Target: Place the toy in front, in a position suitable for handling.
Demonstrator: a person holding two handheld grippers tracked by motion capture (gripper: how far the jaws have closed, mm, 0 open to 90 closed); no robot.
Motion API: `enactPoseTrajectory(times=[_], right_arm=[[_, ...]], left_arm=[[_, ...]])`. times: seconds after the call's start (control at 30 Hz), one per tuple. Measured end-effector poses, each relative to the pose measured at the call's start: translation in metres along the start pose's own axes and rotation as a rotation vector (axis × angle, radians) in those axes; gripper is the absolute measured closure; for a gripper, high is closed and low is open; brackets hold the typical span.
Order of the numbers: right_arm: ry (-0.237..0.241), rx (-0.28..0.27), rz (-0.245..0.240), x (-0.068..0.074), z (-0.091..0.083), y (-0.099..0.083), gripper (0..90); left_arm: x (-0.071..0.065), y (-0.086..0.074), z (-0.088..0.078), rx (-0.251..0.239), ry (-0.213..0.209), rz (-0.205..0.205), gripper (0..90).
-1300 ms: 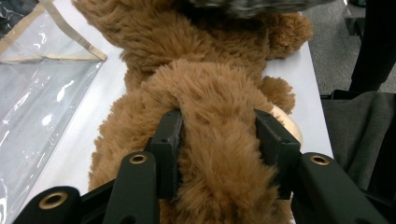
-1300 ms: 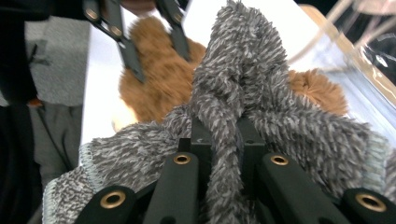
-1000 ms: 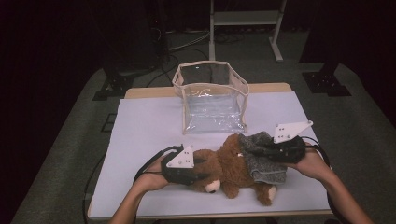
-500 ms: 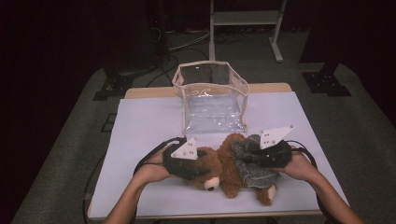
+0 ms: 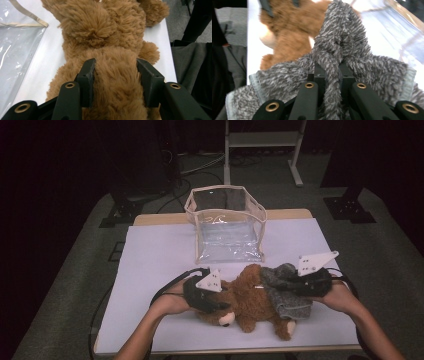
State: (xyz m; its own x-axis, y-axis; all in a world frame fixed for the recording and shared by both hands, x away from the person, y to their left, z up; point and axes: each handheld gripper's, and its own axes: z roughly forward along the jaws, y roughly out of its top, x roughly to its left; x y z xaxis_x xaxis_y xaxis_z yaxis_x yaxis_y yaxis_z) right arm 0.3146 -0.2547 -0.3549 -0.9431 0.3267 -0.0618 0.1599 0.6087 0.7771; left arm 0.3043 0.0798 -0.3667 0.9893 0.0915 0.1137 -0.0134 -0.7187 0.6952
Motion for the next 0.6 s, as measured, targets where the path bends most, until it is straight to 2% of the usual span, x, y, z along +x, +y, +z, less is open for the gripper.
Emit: enactPoseTrajectory(times=[0.1,0.2,0.33,0.4,0.53,0.6], right_arm=[[-0.017,0.018,0.019,-0.008,-0.007,-0.003,80.7],[-0.01,0.022,0.02,-0.01,-0.003,0.001,80.7],[0.039,-0.019,-0.05,0.004,0.008,0.026,80.6],[0.078,-0.039,-0.085,0.012,0.015,0.037,80.7],[0.134,0.027,-0.147,0.028,0.04,0.051,80.6],[0.137,0.046,-0.167,0.034,0.052,0.053,80.6]], left_arm=[[-0.005,0.0,-0.001,-0.001,0.004,0.02,52.3],[-0.008,-0.001,-0.001,-0.005,0.003,0.024,52.0],[-0.008,-0.003,-0.001,-0.019,0.008,0.014,50.9],[-0.007,-0.004,-0.001,-0.025,0.008,0.013,50.1],[-0.008,-0.003,-0.001,-0.024,0.015,0.015,48.3],[-0.009,-0.004,-0.002,-0.025,0.016,0.016,47.7]])
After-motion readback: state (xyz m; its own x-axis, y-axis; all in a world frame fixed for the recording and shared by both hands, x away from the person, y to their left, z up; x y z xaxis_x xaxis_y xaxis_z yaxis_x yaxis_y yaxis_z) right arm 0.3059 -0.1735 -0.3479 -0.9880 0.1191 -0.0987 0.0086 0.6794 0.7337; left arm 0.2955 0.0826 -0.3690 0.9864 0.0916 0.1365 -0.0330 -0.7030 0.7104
